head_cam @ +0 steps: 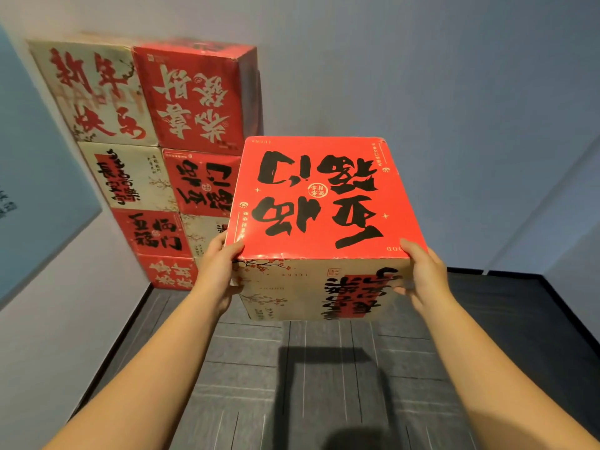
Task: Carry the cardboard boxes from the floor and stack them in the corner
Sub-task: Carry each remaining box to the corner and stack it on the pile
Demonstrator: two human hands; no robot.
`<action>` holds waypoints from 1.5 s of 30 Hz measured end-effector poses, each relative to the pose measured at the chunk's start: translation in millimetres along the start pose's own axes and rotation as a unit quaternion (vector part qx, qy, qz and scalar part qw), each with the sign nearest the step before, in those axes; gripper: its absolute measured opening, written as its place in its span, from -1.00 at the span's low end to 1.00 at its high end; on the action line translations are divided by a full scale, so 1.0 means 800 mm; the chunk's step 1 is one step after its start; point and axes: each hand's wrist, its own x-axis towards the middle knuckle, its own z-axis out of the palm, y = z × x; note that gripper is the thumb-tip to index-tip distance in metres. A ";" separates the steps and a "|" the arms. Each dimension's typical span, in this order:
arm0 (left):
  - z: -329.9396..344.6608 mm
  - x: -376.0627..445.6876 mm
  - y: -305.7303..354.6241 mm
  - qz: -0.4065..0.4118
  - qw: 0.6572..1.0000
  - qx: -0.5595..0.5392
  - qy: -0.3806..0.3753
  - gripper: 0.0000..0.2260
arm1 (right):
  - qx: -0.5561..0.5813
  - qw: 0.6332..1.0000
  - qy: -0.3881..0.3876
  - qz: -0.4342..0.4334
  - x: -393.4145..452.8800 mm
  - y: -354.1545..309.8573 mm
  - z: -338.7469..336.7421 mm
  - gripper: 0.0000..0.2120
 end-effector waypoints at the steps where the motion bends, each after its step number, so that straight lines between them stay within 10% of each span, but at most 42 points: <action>1: 0.007 0.021 0.000 -0.004 1.000 0.001 0.001 -0.82 | 0.001 1.000 -0.002 0.005 0.021 -0.001 0.010 -0.94; 21: 0.152 0.498 -0.124 -0.138 0.987 0.011 0.082 -0.77 | -0.057 0.989 -0.076 0.116 0.522 0.087 0.180 -0.91; 45: 0.066 0.802 -0.647 -0.248 0.963 0.104 0.029 -0.60 | -0.048 0.982 -0.071 0.166 0.776 0.650 0.274 -0.83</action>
